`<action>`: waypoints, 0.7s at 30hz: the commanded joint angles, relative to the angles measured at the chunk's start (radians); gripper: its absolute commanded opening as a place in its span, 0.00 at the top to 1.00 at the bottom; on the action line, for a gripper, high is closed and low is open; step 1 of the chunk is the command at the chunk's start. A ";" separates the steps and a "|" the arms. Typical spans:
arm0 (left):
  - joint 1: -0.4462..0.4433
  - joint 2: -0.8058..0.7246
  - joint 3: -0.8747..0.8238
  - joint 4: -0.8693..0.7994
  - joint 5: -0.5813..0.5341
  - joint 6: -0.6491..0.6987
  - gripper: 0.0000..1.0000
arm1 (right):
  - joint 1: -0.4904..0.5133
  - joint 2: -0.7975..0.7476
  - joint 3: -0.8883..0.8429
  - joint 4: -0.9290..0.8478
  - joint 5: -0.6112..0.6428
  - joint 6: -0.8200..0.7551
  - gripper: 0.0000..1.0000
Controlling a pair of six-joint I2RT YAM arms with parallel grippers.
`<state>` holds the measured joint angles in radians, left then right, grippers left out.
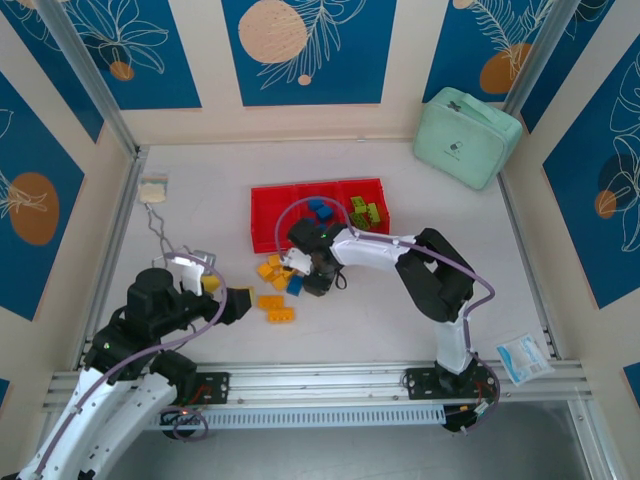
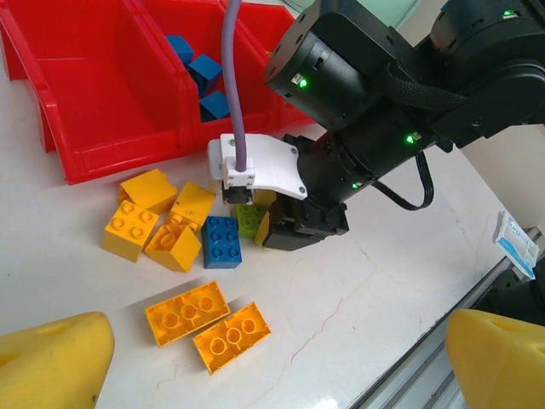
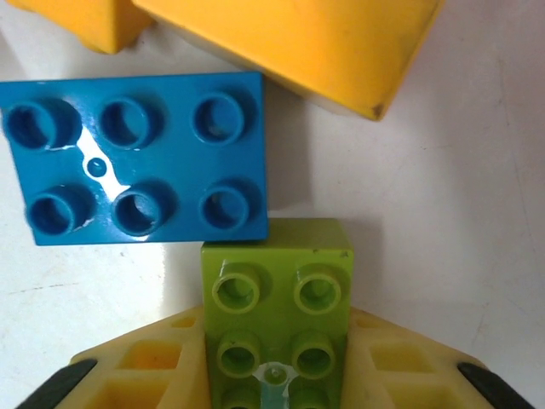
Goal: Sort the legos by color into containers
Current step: Pick up the lego from the center of the table, then place the lego in the container.
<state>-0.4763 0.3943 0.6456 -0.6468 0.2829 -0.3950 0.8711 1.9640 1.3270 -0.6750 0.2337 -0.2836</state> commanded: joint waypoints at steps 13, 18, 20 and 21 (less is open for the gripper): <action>-0.011 -0.013 -0.005 0.006 -0.008 -0.008 0.01 | -0.040 -0.099 0.017 -0.130 -0.076 0.075 0.88; -0.012 -0.013 -0.004 0.003 -0.013 -0.008 0.01 | -0.135 -0.189 0.104 -0.141 -0.088 0.123 1.00; -0.012 -0.014 -0.004 0.002 -0.012 -0.007 0.01 | -0.189 -0.202 0.157 -0.146 -0.056 0.158 1.00; -0.012 -0.015 -0.004 0.002 -0.011 -0.007 0.01 | -0.214 -0.201 0.184 -0.152 -0.038 0.176 1.00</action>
<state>-0.4763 0.3935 0.6456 -0.6472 0.2790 -0.3950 0.7113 1.8061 1.4391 -0.8021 0.1825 -0.1734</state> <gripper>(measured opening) 0.994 0.305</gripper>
